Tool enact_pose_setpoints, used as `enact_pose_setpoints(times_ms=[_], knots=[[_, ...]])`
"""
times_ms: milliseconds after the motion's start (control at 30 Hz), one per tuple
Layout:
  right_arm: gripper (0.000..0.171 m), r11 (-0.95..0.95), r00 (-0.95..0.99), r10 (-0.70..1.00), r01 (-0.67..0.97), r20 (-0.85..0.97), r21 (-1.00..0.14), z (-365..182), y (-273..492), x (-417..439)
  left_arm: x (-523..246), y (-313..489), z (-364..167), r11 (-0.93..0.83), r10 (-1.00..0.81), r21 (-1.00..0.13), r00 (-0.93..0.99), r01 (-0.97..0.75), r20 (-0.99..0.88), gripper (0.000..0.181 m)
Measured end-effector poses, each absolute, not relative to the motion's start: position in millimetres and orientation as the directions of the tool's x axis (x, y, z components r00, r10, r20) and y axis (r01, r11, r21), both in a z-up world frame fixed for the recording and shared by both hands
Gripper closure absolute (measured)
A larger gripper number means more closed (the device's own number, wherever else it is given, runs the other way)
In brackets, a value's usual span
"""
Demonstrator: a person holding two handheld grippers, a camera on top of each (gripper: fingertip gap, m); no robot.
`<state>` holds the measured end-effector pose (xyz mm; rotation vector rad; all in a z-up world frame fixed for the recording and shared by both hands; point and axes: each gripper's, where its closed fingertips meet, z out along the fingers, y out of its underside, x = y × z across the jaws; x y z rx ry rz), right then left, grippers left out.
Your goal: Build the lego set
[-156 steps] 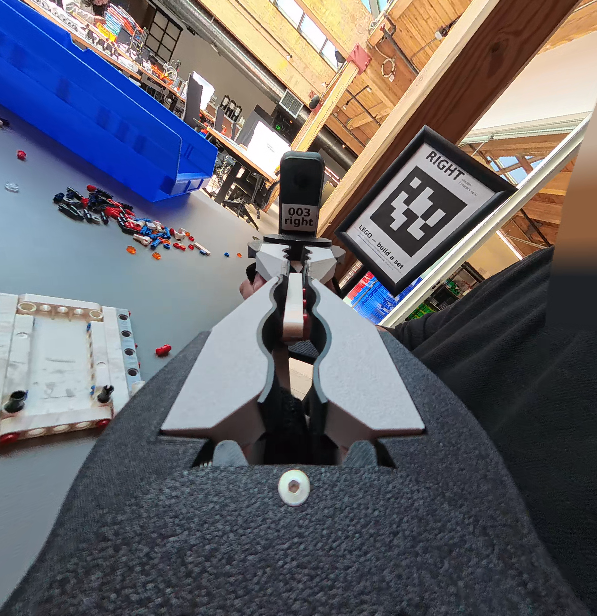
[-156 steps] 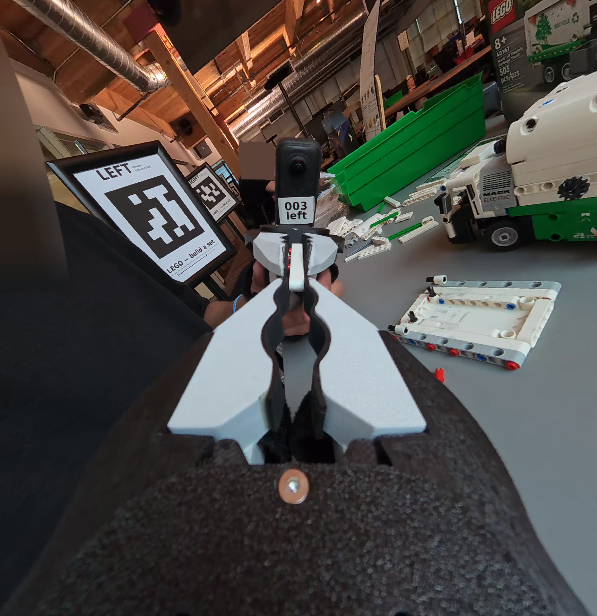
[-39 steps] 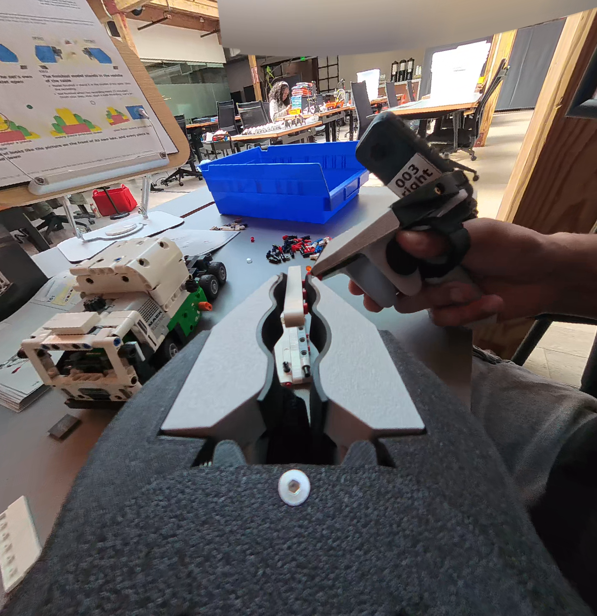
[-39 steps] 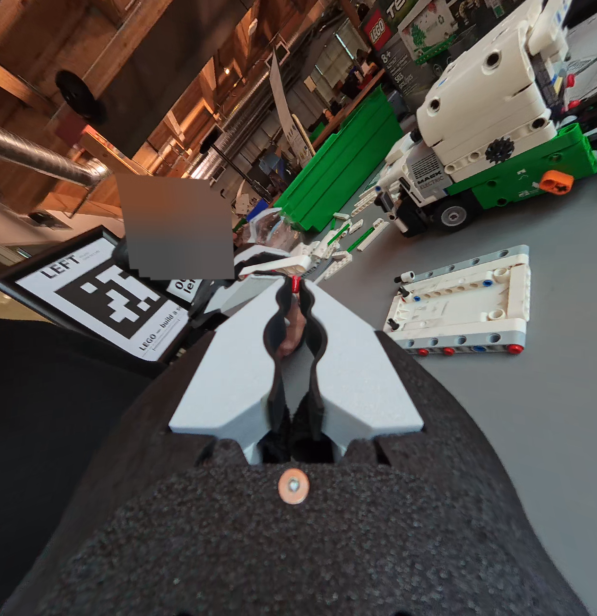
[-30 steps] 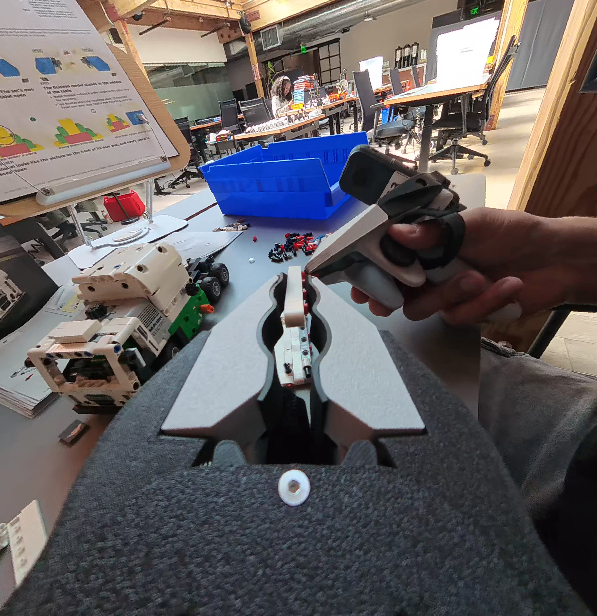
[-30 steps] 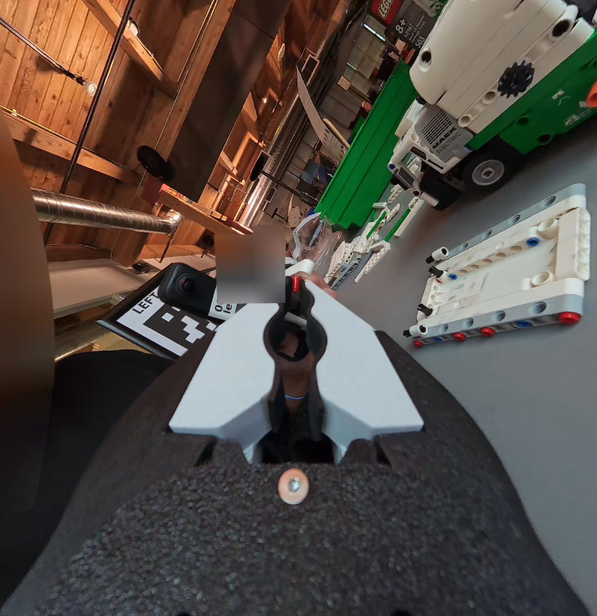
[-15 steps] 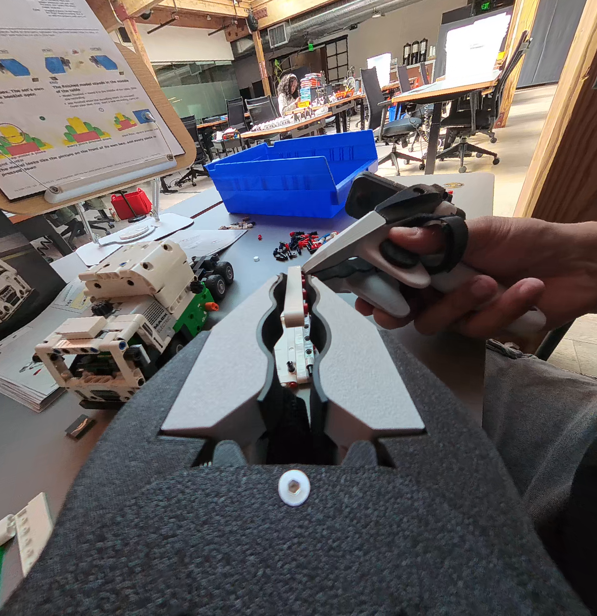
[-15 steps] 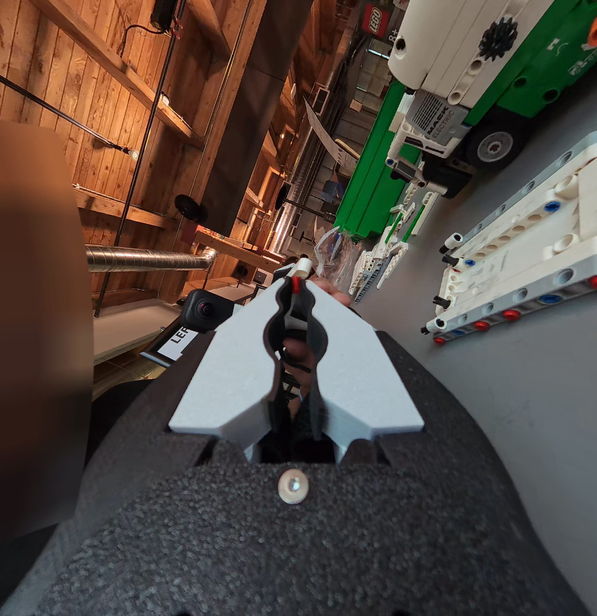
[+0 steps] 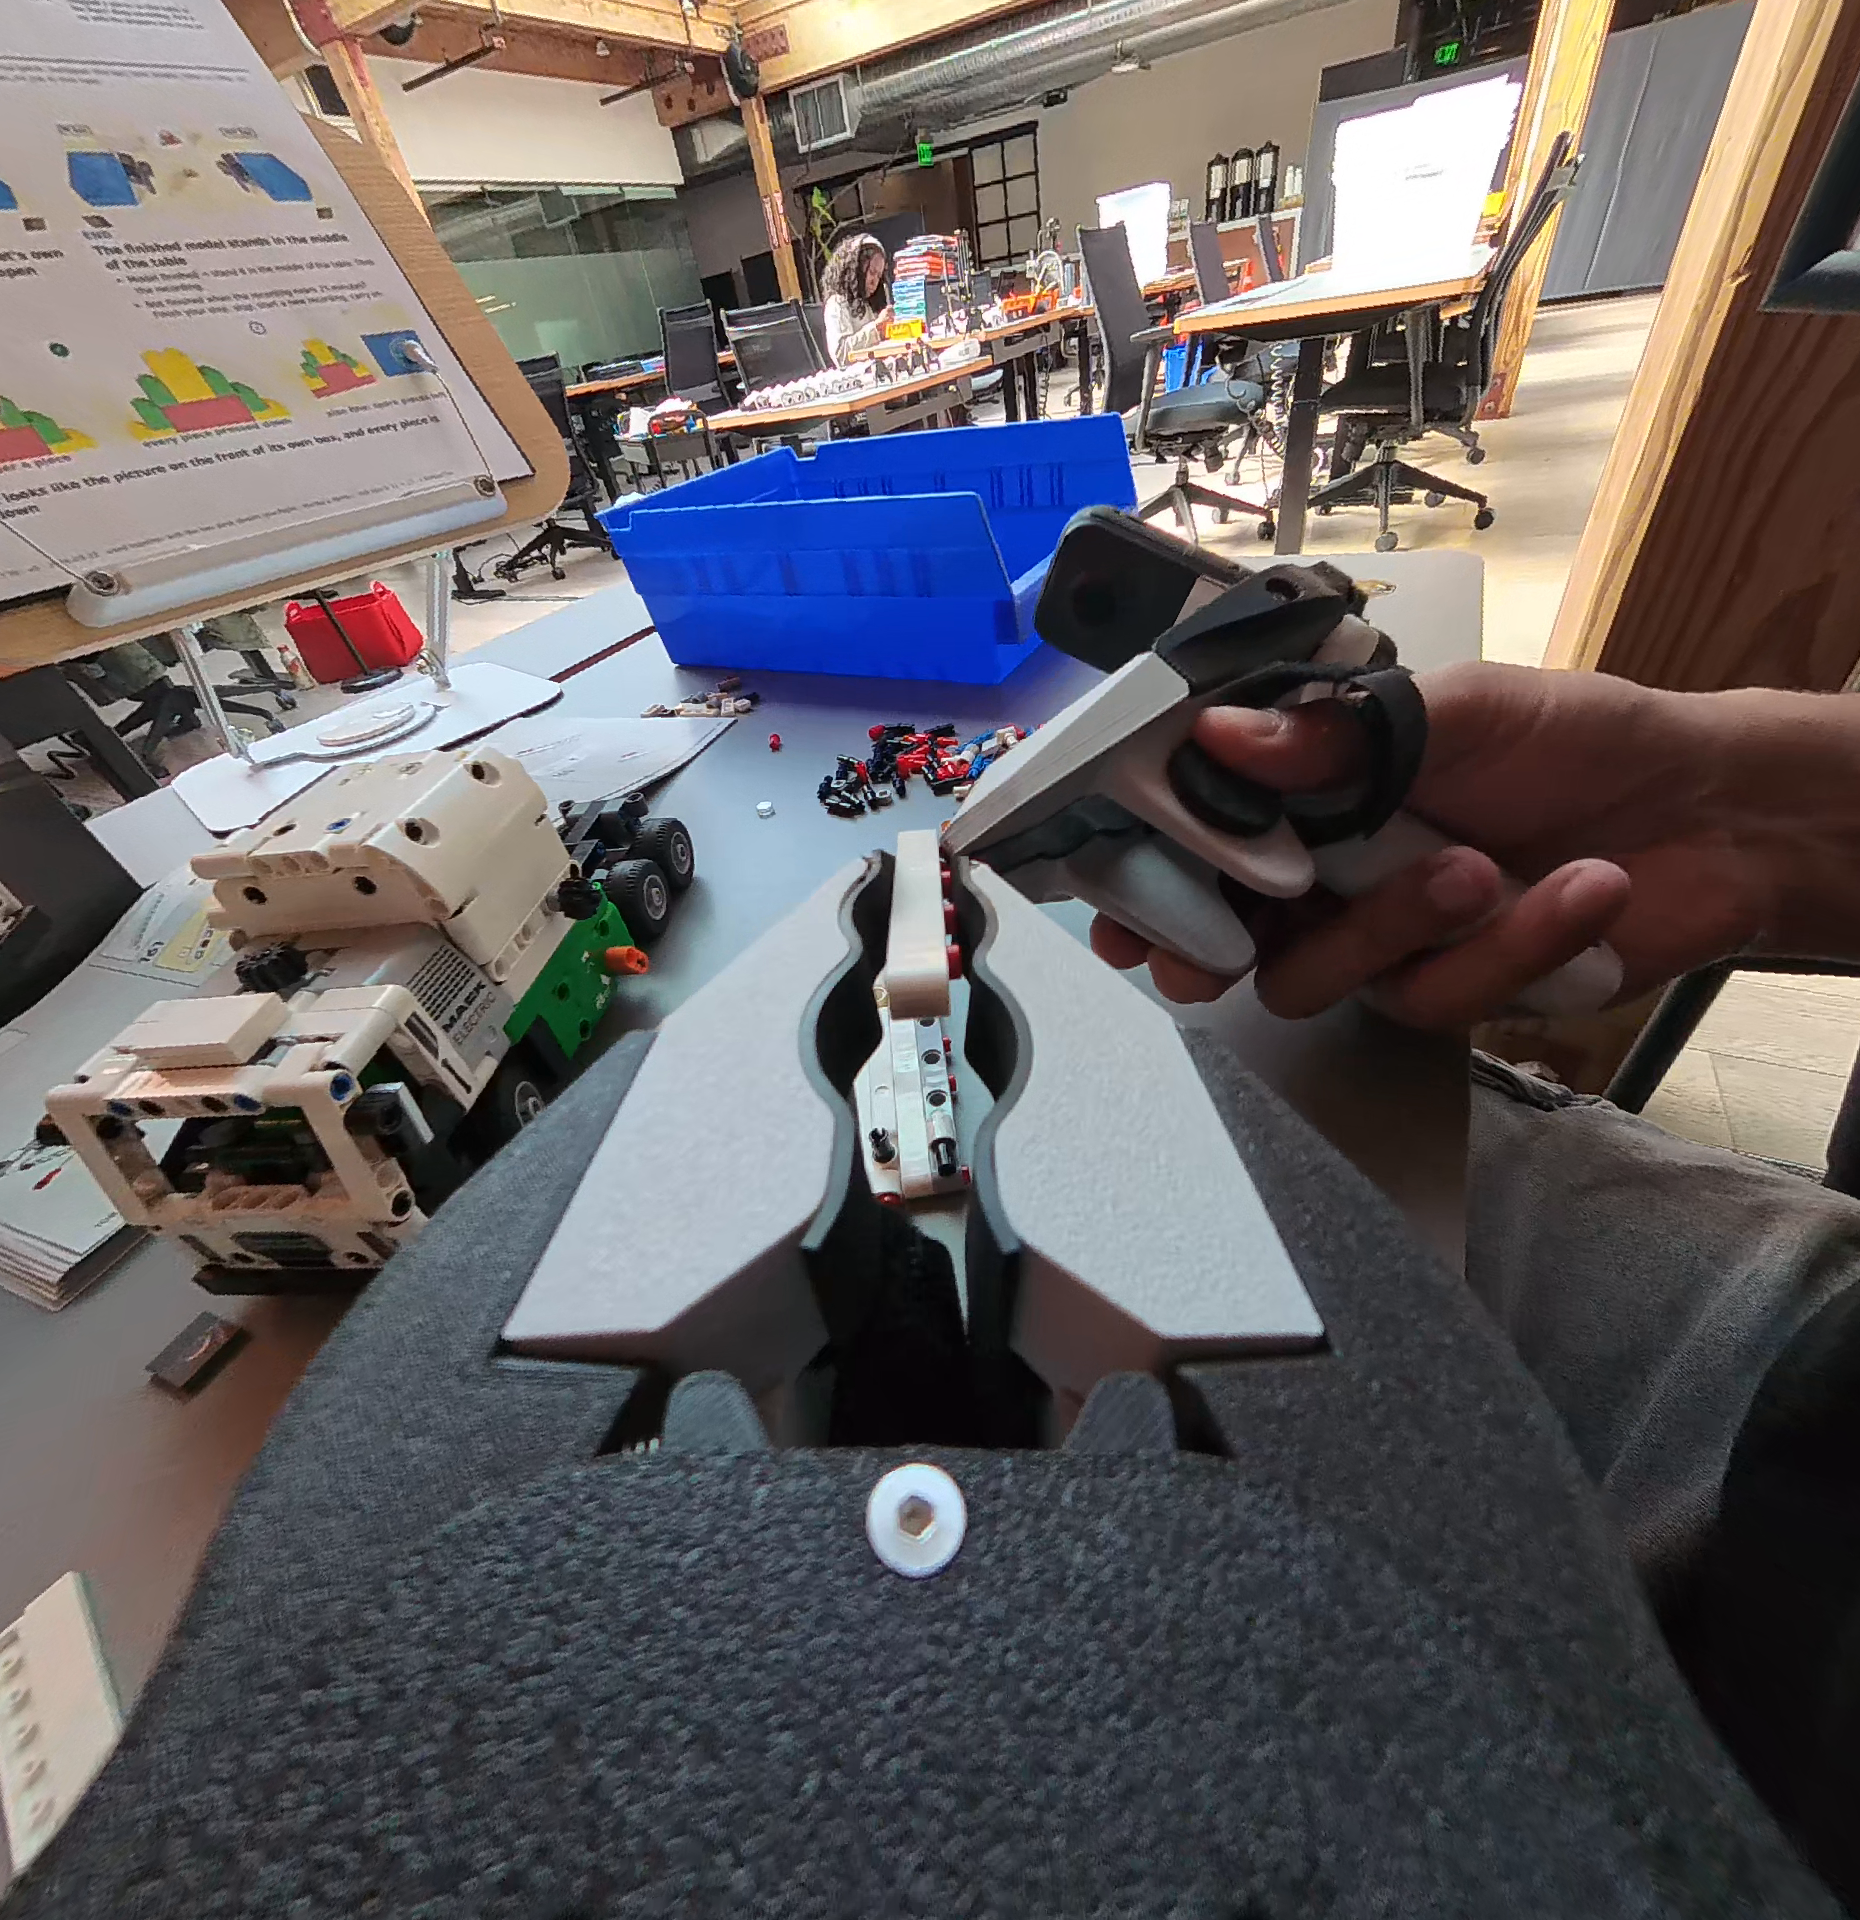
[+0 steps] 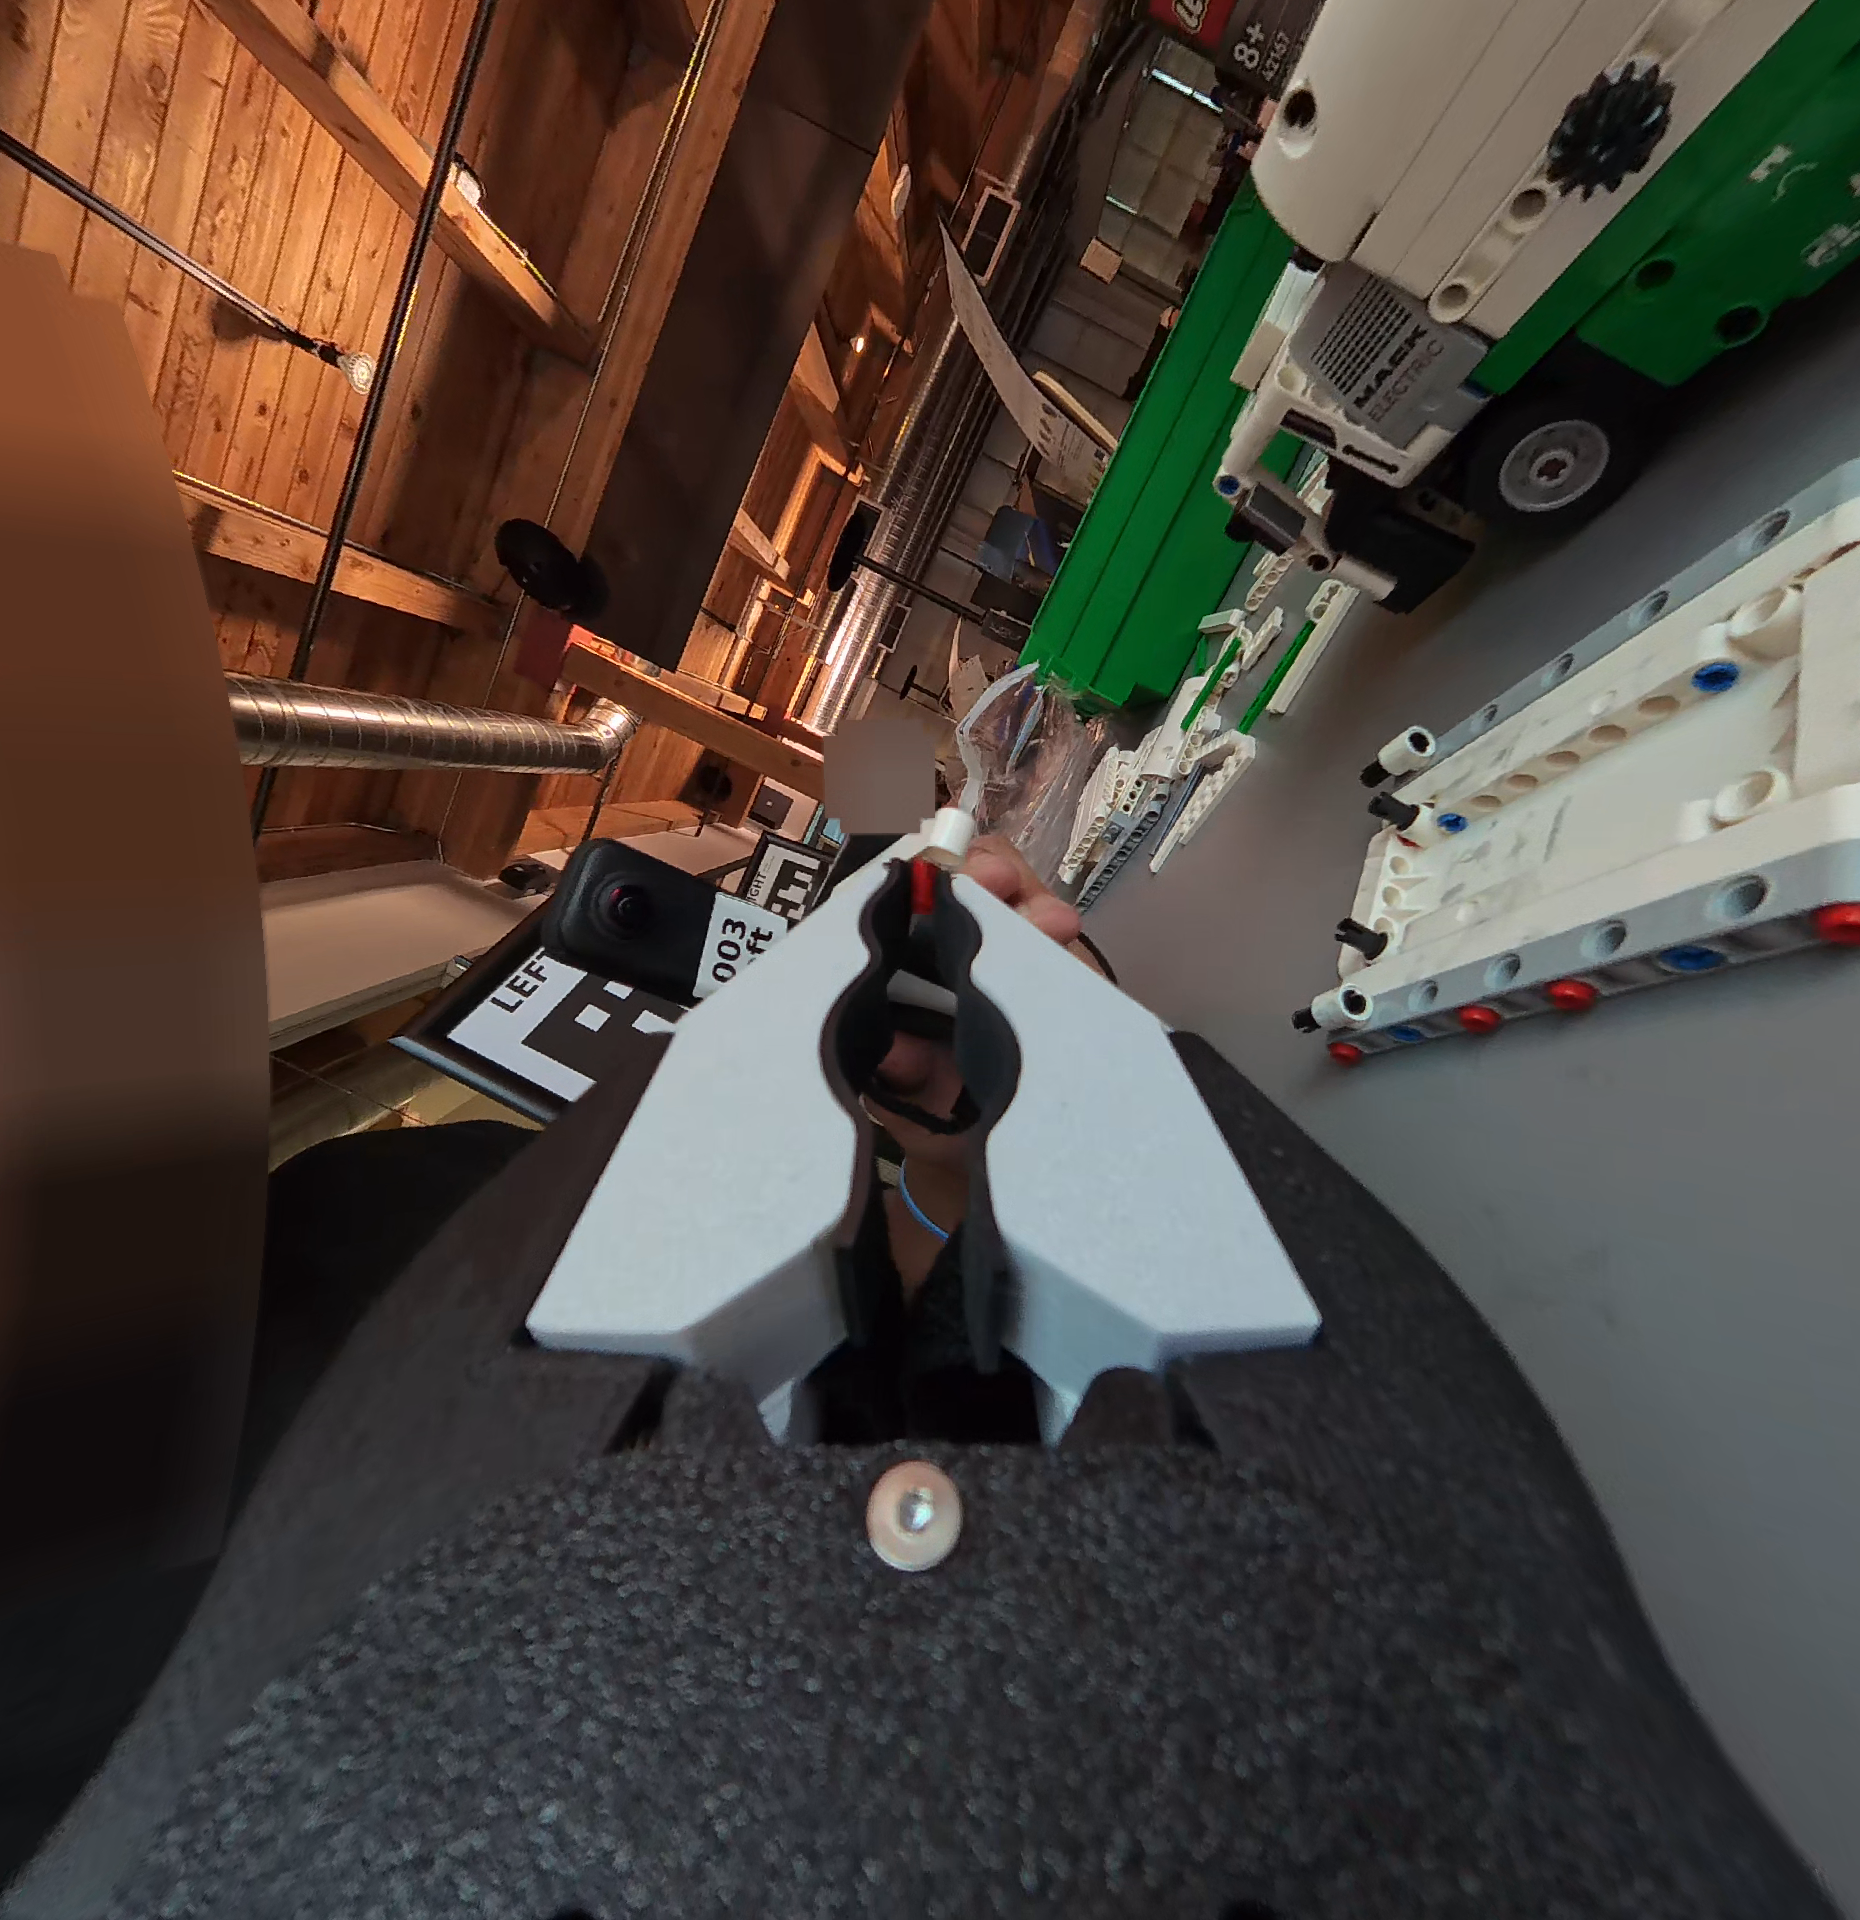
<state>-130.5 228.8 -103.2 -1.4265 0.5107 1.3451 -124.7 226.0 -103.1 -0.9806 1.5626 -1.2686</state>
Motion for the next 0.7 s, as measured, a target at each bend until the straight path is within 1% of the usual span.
enact_pose_setpoints(times_ms=[33, 133, 200, 233, 300, 333, 367, 400, 433, 467, 500, 533, 633, 700], knots=[[0.169, -0.353, 0.265, 0.343, -0.852, -0.901, -0.385, -103, 229, -131, -125, 225, -103, 0.175, -0.939, -0.983, -0.310, -0.048, -0.152, 0.173], [0.169, -0.374, 0.254, 0.347, -0.845, -0.903, -0.382, -104, 227, -132, -126, 223, -104, 0.192, -0.930, -0.980, -0.328, -0.046, -0.166, 0.173], [0.168, -0.373, 0.277, 0.340, -0.838, -0.899, -0.399, -105, 227, -132, -126, 223, -105, 0.198, -0.929, -0.979, -0.329, -0.052, -0.170, 0.173], [0.168, -0.379, 0.315, 0.328, -0.820, -0.891, -0.429, -107, 226, -131, -125, 223, -107, 0.210, -0.927, -0.976, -0.330, -0.062, -0.178, 0.173], [0.168, -0.391, 0.451, 0.298, -0.747, -0.842, -0.538, -113, 222, -126, -123, 228, -112, 0.234, -0.935, -0.968, -0.296, -0.093, -0.197, 0.173], [0.169, -0.424, 0.547, 0.272, -0.670, -0.791, -0.609, -119, 218, -122, -122, 234, -113, 0.239, -0.942, -0.966, -0.265, -0.102, -0.206, 0.173], [0.169, -0.478, 0.681, 0.232, -0.542, -0.695, -0.691, -133, 212, -117, -122, 239, -113, 0.239, -0.948, -0.965, -0.241, -0.112, -0.207, 0.173], [0.168, -0.533, 0.826, 0.192, -0.365, -0.529, -0.763, -149, 204, -107, -121, 243, -115, 0.236, -0.952, -0.963, -0.227, -0.126, -0.204, 0.173], [0.168, -0.590, 0.915, 0.185, -0.190, -0.360, -0.785, -161, 194, -99, -121, 245, -116, 0.235, -0.953, -0.962, -0.225, -0.135, -0.201, 0.173], [0.168, -0.646, 0.953, 0.194, -0.055, -0.234, -0.761, -169, 185, -94, -121, 245, -117, 0.238, -0.953, -0.961, -0.224, -0.138, -0.204, 0.173], [0.168, -0.685, 0.963, 0.223, 0.045, -0.151, -0.727, -175, 176, -93, -120, 244, -118, 0.247, -0.951, -0.958, -0.225, -0.145, -0.212, 0.173], [0.168, -0.709, 0.967, 0.236, 0.102, -0.099, -0.698, -179, 170, -91, -119, 243, -120, 0.259, -0.948, -0.953, -0.231, -0.154, -0.221, 0.173], [0.168, -0.766, 0.963, 0.260, 0.162, -0.070, -0.622, -197, 157, -89, -119, 239, -123, 0.285, -0.940, -0.944, -0.242, -0.163, -0.242, 0.173], [0.168, -0.755, 0.962, 0.261, 0.151, -0.081, -0.638, -199, 157, -88, -119, 239, -123, 0.290, -0.937, -0.944, -0.245, -0.157, -0.247, 0.173]])
